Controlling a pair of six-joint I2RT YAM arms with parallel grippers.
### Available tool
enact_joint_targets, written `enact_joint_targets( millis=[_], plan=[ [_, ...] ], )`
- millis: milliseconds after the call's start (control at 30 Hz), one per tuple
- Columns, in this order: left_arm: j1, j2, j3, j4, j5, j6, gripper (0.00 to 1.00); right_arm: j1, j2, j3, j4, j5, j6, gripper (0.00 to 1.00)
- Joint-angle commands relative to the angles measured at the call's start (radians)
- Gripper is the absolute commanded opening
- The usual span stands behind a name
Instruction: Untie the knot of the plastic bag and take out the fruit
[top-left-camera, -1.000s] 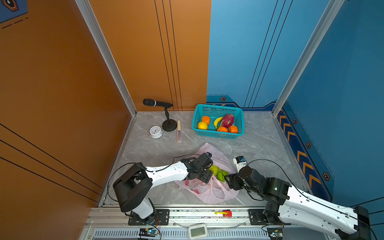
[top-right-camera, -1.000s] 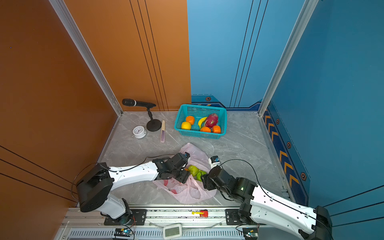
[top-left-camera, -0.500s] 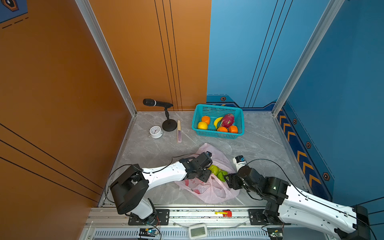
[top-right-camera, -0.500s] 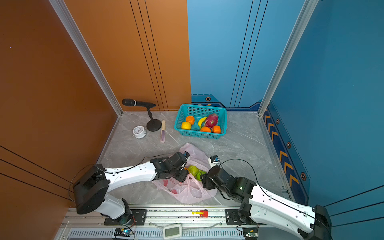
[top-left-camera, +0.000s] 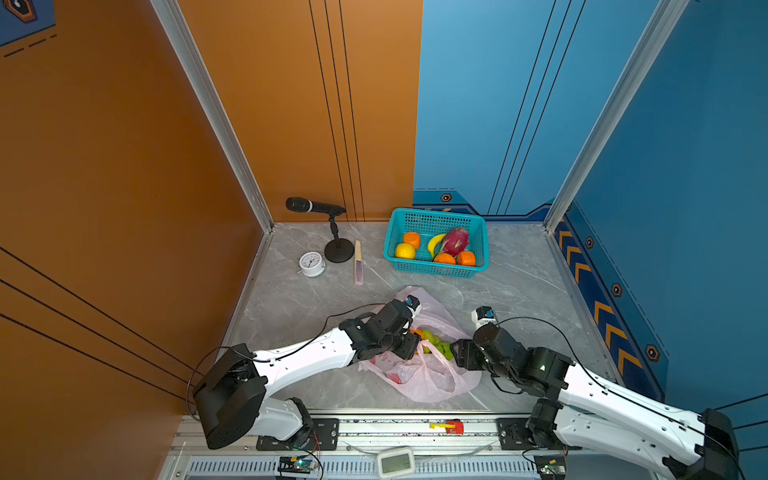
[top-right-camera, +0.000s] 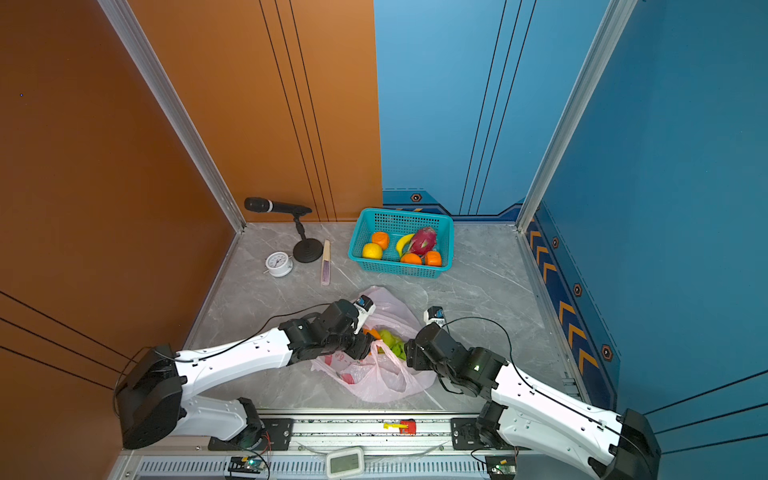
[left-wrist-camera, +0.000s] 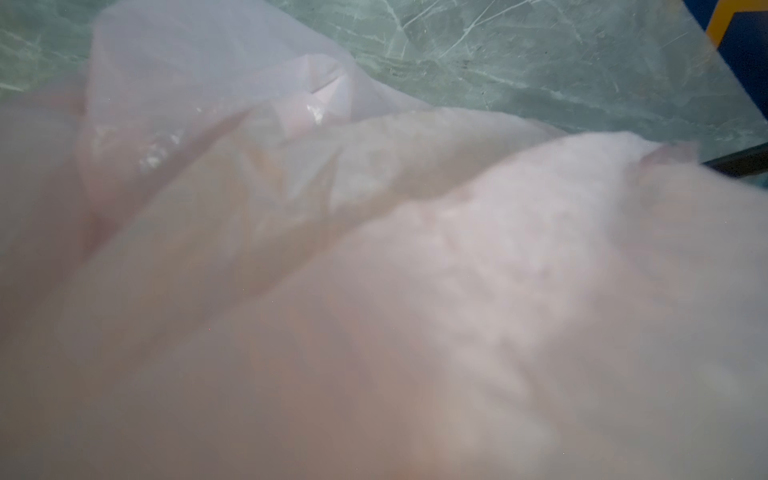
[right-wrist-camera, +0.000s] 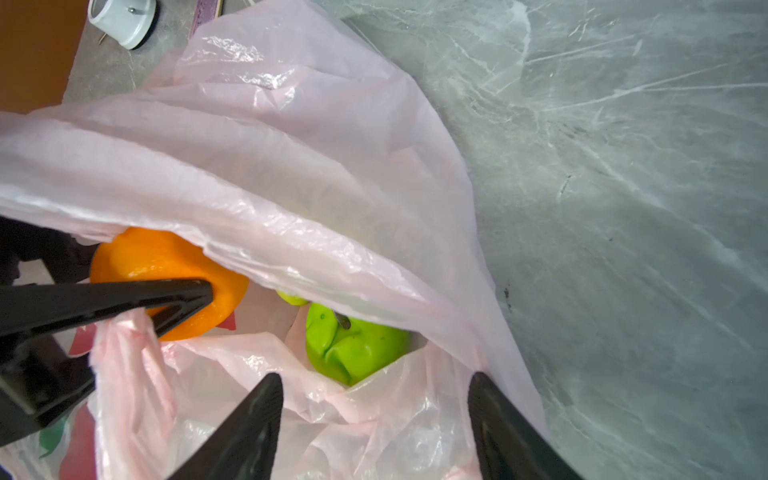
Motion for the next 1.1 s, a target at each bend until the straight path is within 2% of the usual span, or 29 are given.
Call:
enact_joint_targets(
  millis=[0, 267, 567, 767, 1067],
  plan=[
    [0.011, -0.045, -0.050, 0.141, 0.048, 0.055, 0.60, -0.026, 0.004, 0.047, -0.020, -0.045, 0.008, 0.73],
    [0.024, -0.098, -0.180, 0.440, 0.128, 0.142, 0.59, -0.127, -0.054, 0.076, 0.041, -0.236, 0.008, 0.76],
    [0.033, -0.125, -0.237, 0.612, 0.182, 0.221, 0.58, -0.190, -0.025, 0.096, 0.211, -0.495, 0.091, 0.81],
    [0.035, -0.131, -0.266, 0.707, 0.226, 0.230, 0.58, -0.200, 0.011, 0.079, 0.304, -0.551, 0.152, 0.89],
    [0.034, -0.134, -0.283, 0.768, 0.249, 0.233, 0.58, -0.207, 0.061, 0.044, 0.419, -0.563, 0.220, 0.89]
  ],
)
